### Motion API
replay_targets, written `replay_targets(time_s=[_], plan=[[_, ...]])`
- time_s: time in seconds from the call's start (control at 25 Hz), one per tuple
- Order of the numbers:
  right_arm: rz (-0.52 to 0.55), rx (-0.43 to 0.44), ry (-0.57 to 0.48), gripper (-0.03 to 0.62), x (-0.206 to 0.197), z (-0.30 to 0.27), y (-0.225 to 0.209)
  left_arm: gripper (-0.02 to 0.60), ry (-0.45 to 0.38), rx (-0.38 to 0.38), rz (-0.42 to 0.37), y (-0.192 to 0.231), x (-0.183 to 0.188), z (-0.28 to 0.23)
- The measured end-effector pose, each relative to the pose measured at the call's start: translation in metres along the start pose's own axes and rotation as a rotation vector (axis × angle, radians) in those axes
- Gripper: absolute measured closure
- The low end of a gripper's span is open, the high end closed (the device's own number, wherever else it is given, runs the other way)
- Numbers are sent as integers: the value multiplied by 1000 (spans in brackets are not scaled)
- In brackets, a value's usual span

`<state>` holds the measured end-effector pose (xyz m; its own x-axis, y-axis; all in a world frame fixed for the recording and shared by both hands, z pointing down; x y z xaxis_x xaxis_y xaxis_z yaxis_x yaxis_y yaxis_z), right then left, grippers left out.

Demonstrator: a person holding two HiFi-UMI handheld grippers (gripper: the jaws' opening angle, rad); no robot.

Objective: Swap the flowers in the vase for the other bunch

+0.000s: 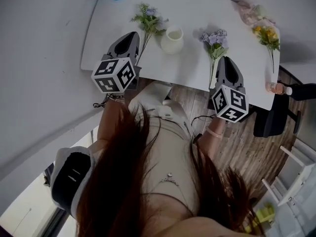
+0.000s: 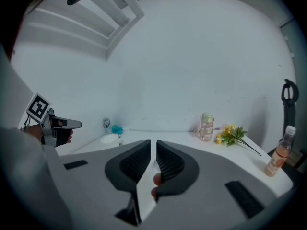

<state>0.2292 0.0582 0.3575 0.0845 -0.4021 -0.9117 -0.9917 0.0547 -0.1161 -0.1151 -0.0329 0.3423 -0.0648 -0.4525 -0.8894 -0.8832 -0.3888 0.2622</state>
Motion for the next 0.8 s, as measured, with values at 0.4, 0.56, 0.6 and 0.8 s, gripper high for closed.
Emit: replay_targets(time_s=[0.4,0.56,0.6,0.8], plan=[[-5,-42,71,508,5,-41,-10,575,-6,27,21,33,17,-47],[-6,-60,96,497,8,-55,-12,575,5,11,21,40,24,-66],[-5,-63,101,496,9,-59,-12,575,10,6,21,42,25,-70],[-12,-82,128,485,10,-70,-14,575,33,-13,18,48,27,-87]])
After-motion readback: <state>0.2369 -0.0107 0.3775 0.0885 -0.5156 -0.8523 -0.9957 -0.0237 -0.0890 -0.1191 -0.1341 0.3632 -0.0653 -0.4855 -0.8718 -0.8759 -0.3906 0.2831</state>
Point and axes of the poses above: the fingertips, and each gripper's own axes: z backward along the fingers, y to its left, x out of its top, the point moved 10 cm from there along z, backward along the fingers, and after that the axes turned 2 degrees about y, right-handed, at the moved point
